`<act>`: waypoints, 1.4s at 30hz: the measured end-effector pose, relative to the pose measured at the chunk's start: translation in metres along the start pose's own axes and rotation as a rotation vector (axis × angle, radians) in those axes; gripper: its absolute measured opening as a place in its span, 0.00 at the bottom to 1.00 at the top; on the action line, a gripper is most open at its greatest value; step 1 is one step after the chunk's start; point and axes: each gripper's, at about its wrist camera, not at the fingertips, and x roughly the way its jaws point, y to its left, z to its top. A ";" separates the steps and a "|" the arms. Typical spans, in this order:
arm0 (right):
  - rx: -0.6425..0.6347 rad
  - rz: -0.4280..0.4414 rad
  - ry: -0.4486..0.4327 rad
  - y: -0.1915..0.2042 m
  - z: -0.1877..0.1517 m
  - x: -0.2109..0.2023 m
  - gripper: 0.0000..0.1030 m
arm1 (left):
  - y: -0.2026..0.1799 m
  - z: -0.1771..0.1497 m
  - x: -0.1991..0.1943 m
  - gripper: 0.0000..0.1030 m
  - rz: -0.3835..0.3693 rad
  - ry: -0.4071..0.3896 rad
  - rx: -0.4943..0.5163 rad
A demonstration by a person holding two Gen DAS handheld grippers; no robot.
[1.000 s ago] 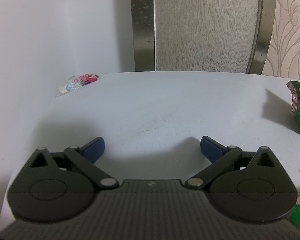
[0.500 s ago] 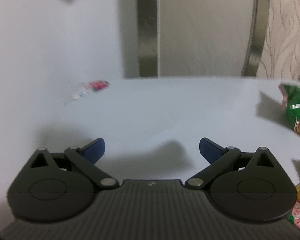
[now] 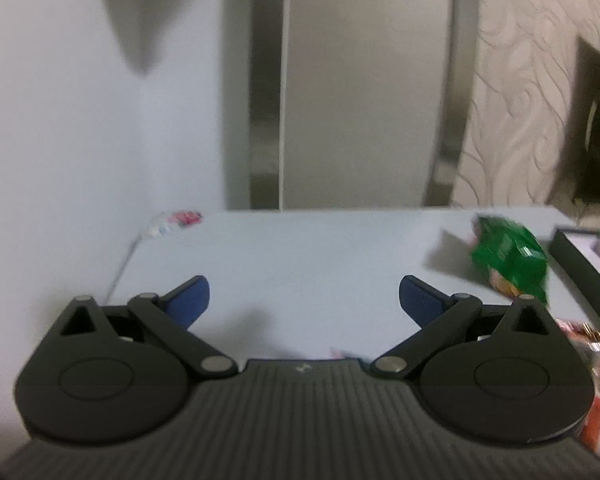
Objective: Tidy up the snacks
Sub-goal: 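Grasp the shrimp-chip bag with the left tool while the right tool grasps the orange candy stick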
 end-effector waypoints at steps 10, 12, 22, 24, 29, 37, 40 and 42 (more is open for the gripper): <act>-0.037 0.073 0.022 -0.013 0.008 0.011 0.99 | -0.044 -0.053 -0.017 1.00 -0.013 0.082 0.087; -0.054 0.084 0.021 -0.010 0.010 0.012 0.99 | -0.044 -0.058 -0.015 1.00 -0.031 0.072 0.067; -0.086 0.080 -0.004 -0.002 0.015 0.012 0.99 | -0.064 -0.065 -0.007 1.00 -0.066 0.063 0.135; -0.104 0.076 -0.001 0.002 0.015 0.016 0.99 | -0.061 -0.065 -0.008 1.00 -0.077 0.071 0.125; -0.153 0.065 0.003 0.007 0.014 0.030 0.99 | -0.057 -0.069 -0.009 1.00 -0.093 0.076 0.137; -0.077 -0.026 0.043 -0.009 0.014 0.079 0.97 | -0.057 -0.071 -0.015 1.00 -0.110 0.089 0.144; -0.068 -0.040 0.053 -0.002 0.015 0.094 0.92 | -0.054 -0.071 -0.016 1.00 -0.122 0.098 0.133; -0.093 -0.044 0.050 0.007 0.017 0.100 0.86 | -0.052 -0.071 -0.016 1.00 -0.127 0.100 0.130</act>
